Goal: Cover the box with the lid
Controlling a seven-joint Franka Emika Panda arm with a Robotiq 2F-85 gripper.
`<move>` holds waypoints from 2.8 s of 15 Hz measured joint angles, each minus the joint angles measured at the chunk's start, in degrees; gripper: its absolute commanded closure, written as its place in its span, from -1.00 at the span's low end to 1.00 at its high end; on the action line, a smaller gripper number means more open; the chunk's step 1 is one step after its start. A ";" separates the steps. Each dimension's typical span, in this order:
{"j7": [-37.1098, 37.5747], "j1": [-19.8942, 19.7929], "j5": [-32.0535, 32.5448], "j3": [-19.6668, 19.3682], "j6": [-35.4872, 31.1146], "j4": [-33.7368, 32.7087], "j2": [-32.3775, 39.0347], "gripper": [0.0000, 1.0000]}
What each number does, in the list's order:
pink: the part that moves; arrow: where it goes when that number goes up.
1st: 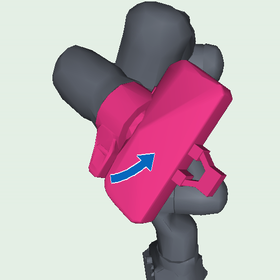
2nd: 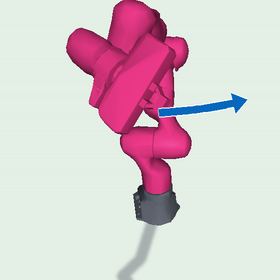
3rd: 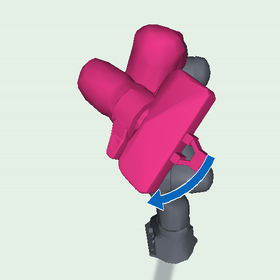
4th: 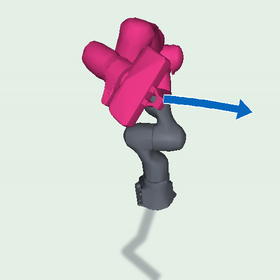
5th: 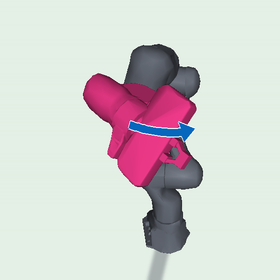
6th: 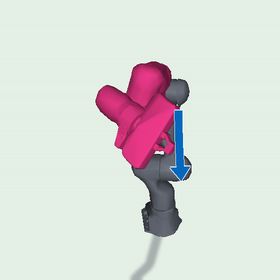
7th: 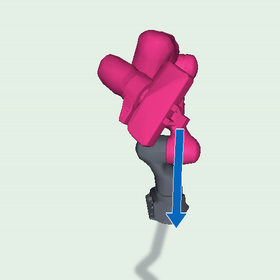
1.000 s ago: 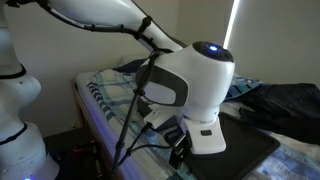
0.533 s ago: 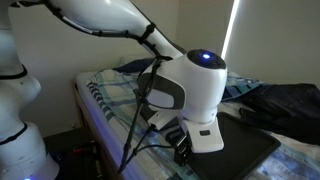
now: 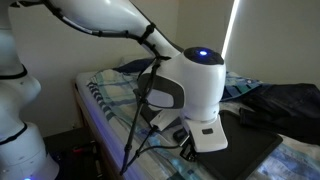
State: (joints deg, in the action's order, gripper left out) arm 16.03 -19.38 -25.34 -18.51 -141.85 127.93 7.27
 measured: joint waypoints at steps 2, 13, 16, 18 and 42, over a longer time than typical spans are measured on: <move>0.05 0.00 0.00 0.00 -1.78 -0.03 -0.20 0.82; 0.13 0.33 -0.31 0.00 -5.49 -1.41 -6.55 0.84; 0.26 0.63 -0.97 0.00 -5.54 -2.65 -8.59 0.87; 0.31 0.84 -1.51 0.01 -5.64 -3.80 -9.70 0.88; -0.98 5.57 -3.05 1.61 -5.47 -8.03 -15.87 0.96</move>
State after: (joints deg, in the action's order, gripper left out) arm 15.05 -13.81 -28.40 -16.90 -147.32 119.90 -8.60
